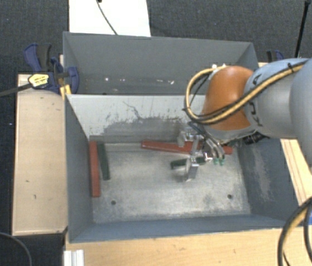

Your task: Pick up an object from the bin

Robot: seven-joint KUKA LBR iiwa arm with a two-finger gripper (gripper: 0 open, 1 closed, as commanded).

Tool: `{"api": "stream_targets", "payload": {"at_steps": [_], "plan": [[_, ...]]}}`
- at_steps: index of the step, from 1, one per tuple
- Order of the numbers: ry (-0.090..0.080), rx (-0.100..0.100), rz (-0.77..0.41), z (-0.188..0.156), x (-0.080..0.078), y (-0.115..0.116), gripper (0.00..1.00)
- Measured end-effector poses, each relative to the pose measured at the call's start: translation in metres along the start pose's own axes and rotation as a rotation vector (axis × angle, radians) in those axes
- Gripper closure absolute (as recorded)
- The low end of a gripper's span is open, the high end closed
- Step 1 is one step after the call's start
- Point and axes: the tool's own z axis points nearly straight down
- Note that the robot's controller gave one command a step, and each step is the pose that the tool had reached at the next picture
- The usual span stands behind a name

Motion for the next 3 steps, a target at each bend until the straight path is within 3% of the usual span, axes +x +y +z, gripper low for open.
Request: {"api": "stream_targets", "payload": {"at_steps": [1, 2, 3], "plan": [[0.0, 0.004, 0.0, -0.001, 0.0, -0.005, 1.0], [0.008, 0.005, 0.067, -0.013, 0.048, -0.044, 1.0], [0.005, 0.004, 0.059, -0.013, 0.046, -0.041, 0.0]]}}
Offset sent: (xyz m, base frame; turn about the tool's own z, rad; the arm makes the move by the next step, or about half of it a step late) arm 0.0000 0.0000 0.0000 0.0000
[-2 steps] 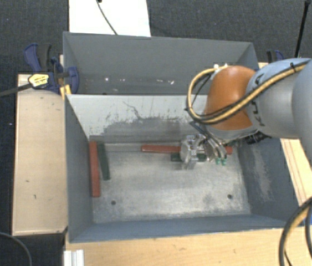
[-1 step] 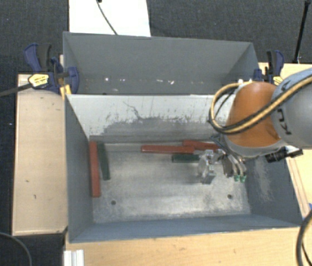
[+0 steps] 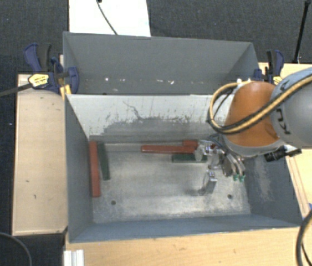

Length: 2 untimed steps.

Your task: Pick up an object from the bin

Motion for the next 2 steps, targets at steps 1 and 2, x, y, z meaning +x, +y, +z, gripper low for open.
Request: {"api": "stream_targets", "payload": {"at_steps": [1, 2], "plan": [[-0.003, -0.003, 0.198, 0.014, -0.029, 0.056, 0.0], [-0.006, -0.002, 0.227, 0.016, -0.029, 0.102, 0.0]]}}
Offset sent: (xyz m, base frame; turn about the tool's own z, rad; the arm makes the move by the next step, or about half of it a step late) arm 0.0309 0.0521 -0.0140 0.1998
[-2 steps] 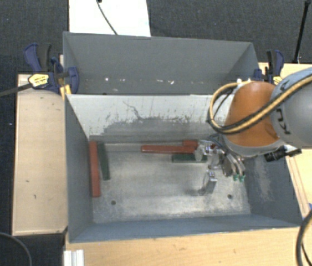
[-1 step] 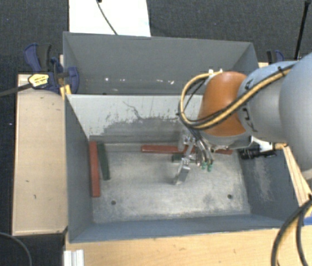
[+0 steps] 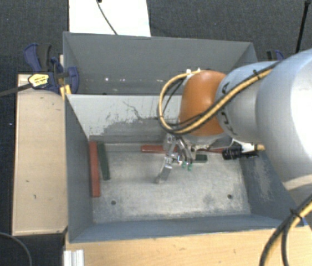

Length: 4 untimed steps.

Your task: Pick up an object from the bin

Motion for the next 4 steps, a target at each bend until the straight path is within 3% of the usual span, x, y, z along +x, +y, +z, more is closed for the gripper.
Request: {"api": "stream_targets", "payload": {"at_steps": [1, 2, 3, 4], "plan": [[-0.002, 0.0, 0.093, 0.0, -0.019, -0.024, 0.0], [-0.006, 0.0, 0.086, -0.002, -0.021, -0.024, 1.0], [-0.003, -0.001, 0.026, -0.134, -0.001, -0.031, 1.0], [0.015, 0.007, 0.063, -0.065, 0.046, -0.057, 1.0]]}}
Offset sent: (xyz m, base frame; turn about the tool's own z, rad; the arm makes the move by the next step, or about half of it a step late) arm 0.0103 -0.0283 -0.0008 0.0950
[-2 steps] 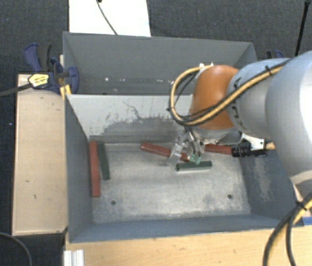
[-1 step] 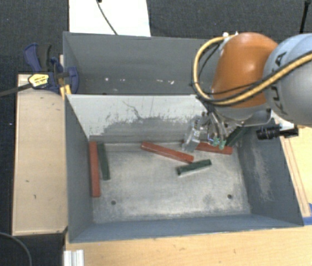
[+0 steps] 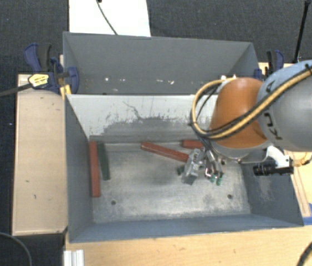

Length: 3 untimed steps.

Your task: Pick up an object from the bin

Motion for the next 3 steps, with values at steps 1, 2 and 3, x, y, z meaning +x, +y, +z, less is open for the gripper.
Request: {"api": "stream_targets", "payload": {"at_steps": [1, 2, 3], "plan": [[-0.01, -0.004, -0.003, -0.004, -0.003, 0.002, 0.0], [-0.01, -0.006, 0.096, 0.067, -0.046, 0.05, 0.0], [-0.012, -0.006, 0.095, 0.064, -0.046, 0.048, 1.0]]}}
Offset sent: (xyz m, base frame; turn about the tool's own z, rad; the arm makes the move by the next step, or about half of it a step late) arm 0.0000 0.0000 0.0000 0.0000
